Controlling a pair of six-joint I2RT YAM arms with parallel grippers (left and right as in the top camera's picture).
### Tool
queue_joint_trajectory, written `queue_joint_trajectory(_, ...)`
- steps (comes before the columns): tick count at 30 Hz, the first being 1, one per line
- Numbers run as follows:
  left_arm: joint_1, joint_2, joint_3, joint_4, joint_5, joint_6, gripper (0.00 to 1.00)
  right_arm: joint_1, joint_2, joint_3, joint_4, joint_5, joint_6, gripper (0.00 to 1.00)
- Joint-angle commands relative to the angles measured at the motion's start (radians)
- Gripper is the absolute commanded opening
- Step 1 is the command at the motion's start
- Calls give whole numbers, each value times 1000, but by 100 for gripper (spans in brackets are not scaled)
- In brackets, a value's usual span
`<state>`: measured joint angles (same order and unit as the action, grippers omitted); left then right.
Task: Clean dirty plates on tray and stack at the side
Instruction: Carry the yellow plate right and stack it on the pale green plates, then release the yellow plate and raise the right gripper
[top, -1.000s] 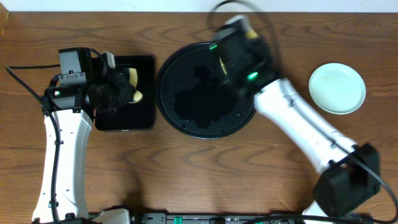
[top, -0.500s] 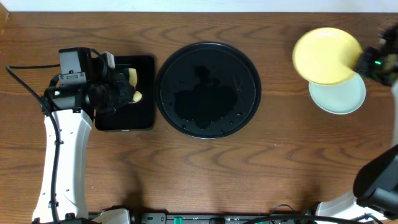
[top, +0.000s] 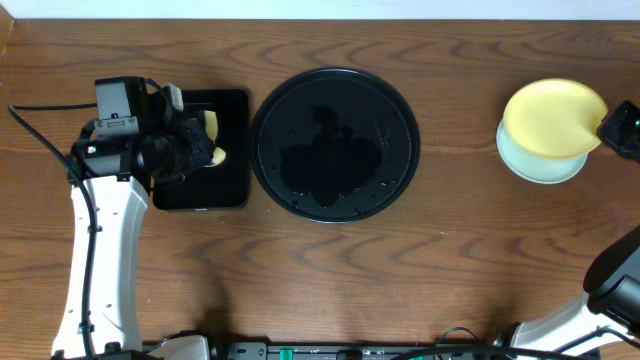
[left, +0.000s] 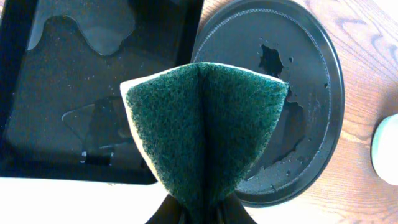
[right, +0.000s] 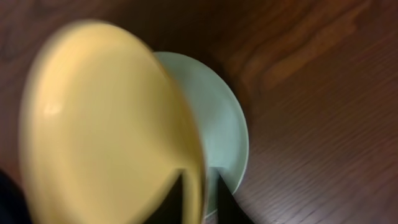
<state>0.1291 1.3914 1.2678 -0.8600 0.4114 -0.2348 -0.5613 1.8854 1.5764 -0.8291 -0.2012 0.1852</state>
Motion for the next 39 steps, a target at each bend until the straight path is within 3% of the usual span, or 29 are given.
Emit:
queue_joint_trajectory(1,5,0,-5,-3,-40,16,8,-4,11,18,-6,10,2,54)
queue_joint_trajectory(3,5,0,-5,-3,-67,16,8,0,11,18,-10,1,1,61)
queue_joint_trajectory(9,5,0,-5,21,-136,16,8,70,11,17,-31,-144,-110,70)
queue_joint_trajectory(15,5,26,-5,39,-304,16,8,216,11,11,-48,-143,-112,72)
queue_joint_trajectory(27,4,271,-5,100,-311,70,10,582,12,-61,-24,15,-112,78)
queue_joint_trajectory(32,4,314,-5,126,-311,85,34,673,12,-66,-24,90,-112,79)
queue_joint_trajectory(35,4,335,-5,134,-312,85,60,705,12,-66,-17,104,-112,79)
queue_joint_trajectory(39,4,343,-5,173,-311,104,72,716,12,-66,-1,91,-111,82)
